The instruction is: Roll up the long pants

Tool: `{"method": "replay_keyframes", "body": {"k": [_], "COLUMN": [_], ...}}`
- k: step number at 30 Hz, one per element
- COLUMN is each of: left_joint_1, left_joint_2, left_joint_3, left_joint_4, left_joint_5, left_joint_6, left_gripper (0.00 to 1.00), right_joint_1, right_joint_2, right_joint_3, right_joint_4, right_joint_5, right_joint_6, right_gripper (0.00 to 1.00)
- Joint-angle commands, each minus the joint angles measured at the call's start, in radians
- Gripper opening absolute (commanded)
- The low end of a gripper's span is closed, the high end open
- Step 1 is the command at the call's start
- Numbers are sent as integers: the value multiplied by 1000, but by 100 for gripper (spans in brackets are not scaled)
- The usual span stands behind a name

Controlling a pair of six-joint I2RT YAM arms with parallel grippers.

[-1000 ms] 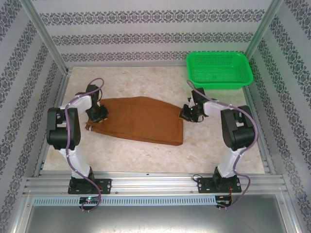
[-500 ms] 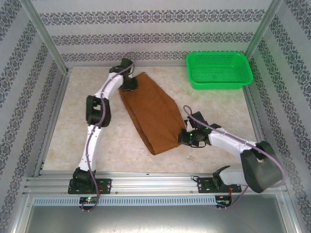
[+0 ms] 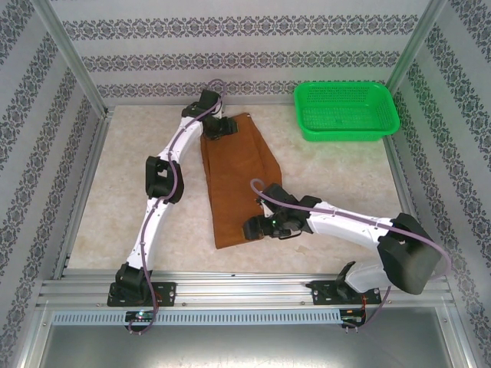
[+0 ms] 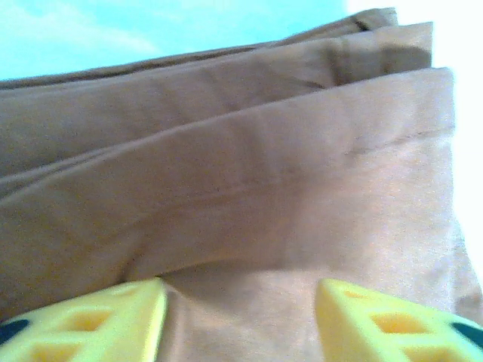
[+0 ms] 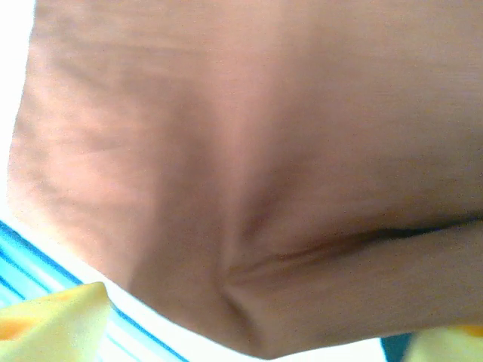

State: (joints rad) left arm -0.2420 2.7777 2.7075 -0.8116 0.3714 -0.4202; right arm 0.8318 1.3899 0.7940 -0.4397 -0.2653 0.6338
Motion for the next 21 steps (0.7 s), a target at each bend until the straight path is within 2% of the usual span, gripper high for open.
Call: {"method": "replay_keyframes", "body": {"k": [1, 4, 8, 10, 12, 13, 15, 17, 19, 21], "left_joint_1": [16, 13, 7, 4, -2, -3, -3, -4, -13, -30], "left_joint_2": [-78, -176, -357, -459, -567, -610, -667, -708, -808, -968], "left_joint_3": [0, -31, -184, -300, -433, -497, -573, -644, -855, -1121], "left_joint_4": [7, -18, -4, 43, 118, 152, 156, 144, 269, 466], "left_joint_5": [-47, -80, -148, -152, -137, -97, -49, 21, 99, 75], "left_joint_6": [78, 131, 187, 197, 193, 191, 150, 113, 80, -14], "left_gripper": [99, 100, 100, 100, 100, 100, 100, 100, 100, 100], "right_joint_1": [10, 14, 49, 64, 57, 24, -120, -229, -246, -240], "right_joint_2": [-14, -61, -150, -208, -279, -314, -357, -347, -330, -315], "right_joint_3": [92, 164, 282, 310, 262, 213, 122, 84, 81, 84], "right_joint_4": [-94, -202, -394, -430, -387, -346, -223, -179, -160, -142], "right_joint_5": [80, 221, 512, 629, 753, 733, 464, 318, 286, 314], "right_joint_6": [-90, -134, -177, -176, -82, -25, -40, -13, -58, -88], "right_gripper": [98, 98, 98, 98, 98, 98, 98, 98, 97, 98]}}
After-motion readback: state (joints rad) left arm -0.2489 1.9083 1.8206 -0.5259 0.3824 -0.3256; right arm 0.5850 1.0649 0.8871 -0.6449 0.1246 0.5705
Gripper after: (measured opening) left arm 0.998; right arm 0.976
